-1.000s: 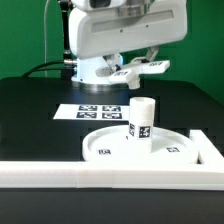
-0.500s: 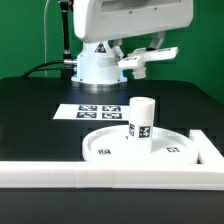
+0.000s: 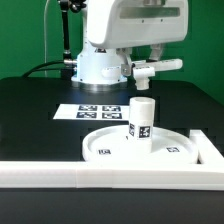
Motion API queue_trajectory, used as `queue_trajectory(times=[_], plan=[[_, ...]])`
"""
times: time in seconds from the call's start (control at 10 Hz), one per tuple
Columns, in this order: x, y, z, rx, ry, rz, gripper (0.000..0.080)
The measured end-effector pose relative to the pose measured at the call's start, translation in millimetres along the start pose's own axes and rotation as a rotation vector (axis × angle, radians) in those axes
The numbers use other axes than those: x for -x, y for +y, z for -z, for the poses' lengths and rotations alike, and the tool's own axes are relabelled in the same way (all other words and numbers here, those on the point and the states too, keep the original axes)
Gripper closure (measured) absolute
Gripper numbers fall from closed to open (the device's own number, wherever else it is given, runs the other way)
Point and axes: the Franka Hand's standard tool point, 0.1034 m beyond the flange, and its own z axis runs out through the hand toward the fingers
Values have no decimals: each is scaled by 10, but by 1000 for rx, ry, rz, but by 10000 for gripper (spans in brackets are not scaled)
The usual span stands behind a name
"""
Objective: Assemble round table
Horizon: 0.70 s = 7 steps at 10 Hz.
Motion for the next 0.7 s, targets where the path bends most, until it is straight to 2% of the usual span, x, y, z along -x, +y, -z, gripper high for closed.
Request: queue_trajectory(times=[0.4, 0.7], plan=[[13, -6, -35, -5, -5, -1, 334], [-13, -29, -151, -7, -27, 21, 334]])
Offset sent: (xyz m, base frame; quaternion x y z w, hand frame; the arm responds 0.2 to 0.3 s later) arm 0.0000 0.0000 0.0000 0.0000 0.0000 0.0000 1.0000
